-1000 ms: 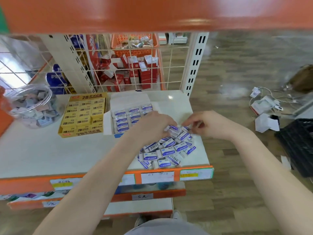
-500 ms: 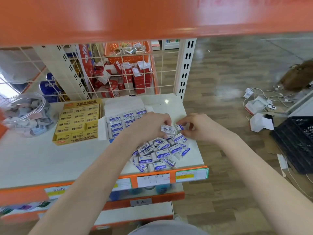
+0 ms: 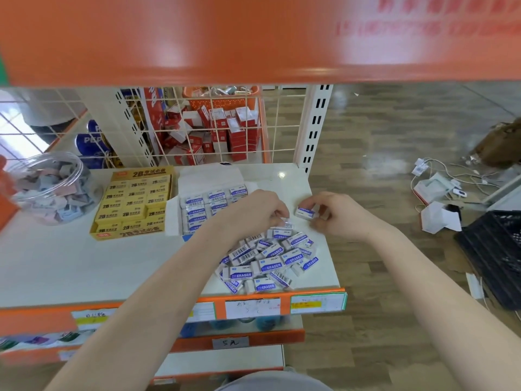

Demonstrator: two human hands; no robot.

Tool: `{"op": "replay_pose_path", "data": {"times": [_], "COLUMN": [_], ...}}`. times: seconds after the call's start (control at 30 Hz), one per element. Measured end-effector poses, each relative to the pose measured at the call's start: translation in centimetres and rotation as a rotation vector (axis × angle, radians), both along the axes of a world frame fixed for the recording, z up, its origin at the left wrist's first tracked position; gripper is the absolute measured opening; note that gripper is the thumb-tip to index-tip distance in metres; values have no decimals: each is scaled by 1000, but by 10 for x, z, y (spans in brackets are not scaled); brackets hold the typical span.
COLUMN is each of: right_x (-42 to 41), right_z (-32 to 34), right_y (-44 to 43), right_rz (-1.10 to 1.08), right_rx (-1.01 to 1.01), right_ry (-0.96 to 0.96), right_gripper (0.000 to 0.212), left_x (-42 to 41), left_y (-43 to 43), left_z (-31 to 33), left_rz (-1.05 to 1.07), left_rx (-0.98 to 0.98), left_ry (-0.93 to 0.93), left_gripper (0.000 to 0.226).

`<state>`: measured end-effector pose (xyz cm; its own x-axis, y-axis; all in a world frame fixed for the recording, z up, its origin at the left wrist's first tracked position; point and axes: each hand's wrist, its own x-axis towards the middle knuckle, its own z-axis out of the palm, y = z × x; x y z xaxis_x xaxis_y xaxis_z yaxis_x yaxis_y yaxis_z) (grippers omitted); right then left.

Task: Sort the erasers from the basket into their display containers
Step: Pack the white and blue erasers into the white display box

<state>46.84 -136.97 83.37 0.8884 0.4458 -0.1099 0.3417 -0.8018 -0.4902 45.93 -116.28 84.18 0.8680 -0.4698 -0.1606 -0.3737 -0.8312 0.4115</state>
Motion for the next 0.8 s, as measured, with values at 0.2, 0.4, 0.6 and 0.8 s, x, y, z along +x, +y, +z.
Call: {"op": "replay_pose_path", "data": {"times": [0.2,0.4,0.6,0.8], "right_x": [4,7,8,14], "right_z": [-11,-14,-1,-13], "right_y": [1,0,2,-2], "right_rz": [2,-61,-153,-71], "right_rx": [-53,58,378,199], "right_ry": [-100,-77,18,-54], "right_gripper": [35,17,34,27], "left_x": [9,9,10,10], "left_y": [0,-3,-5,-4], "left_z": [-5,-5,-6,-4], "left_rz": [17,57,91,77], "left_rx": [31,-14,94,185], "left_ry": [24,-34,-193,-168], "left_gripper": [17,17,29,37]}}
